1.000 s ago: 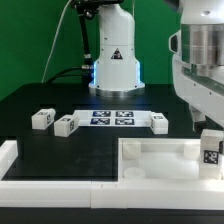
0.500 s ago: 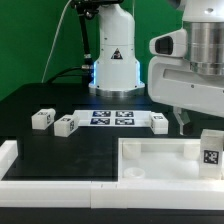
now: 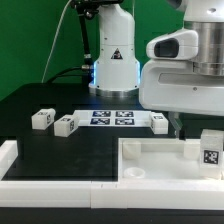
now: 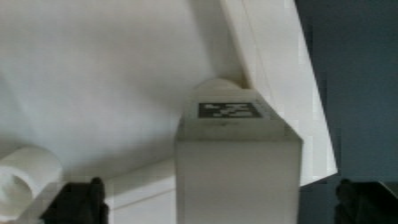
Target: Assemble one leg
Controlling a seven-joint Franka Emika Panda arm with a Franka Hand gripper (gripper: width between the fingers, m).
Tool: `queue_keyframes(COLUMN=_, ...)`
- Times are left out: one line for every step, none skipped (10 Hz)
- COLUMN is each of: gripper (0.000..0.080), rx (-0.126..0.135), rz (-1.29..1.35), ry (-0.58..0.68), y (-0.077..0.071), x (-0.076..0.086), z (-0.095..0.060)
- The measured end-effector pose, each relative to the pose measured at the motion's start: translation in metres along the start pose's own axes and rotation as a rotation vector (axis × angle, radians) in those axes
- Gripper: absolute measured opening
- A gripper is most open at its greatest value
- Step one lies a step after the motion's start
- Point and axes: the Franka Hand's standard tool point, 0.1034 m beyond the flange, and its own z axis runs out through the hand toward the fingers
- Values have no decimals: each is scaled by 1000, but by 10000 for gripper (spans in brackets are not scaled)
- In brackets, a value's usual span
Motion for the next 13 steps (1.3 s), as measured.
queue_keyframes(gripper=649, rx=0, rz=7, ry=0, y=0, x=0, z=0)
queue_keyframes(gripper=534, rx=0, rz=7, ry=0, y=0, x=0, z=0)
queue_keyframes(gripper=395, rx=0, rz=7, ry=0, y=0, x=0, z=0)
queue_keyframes(gripper=289, rx=2, rz=30, ry=0, y=0, x=0, z=0)
queue_keyframes(gripper=289, rx=1, rz=50, ry=0, y=0, x=0, z=0)
queue_keyframes(gripper=291, rx=1, rz=49, ry=0, y=0, x=0, z=0)
queue_keyframes(gripper=291, rx=8, rz=154, ry=0, y=0, x=0, z=0)
queue_keyframes(gripper=291, rx=21, rz=266, ry=2, y=1, x=2, z=0)
queue_keyframes(gripper=291, rx=25, rz=411, ry=-1, y=2, x=1, z=1)
queue_keyframes(gripper=291, rx=28, rz=539, ry=-4, y=2, x=1, z=1)
queue_keyframes(gripper=291, rx=30, rz=634, ry=-5, y=3, x=0, z=1)
queue_keyframes(gripper=291, rx=28, rz=779, ry=-6, y=2, x=0, z=1)
queue_keyframes(gripper=291, rx=26, rz=895, ry=-9, y=2, x=-1, z=1)
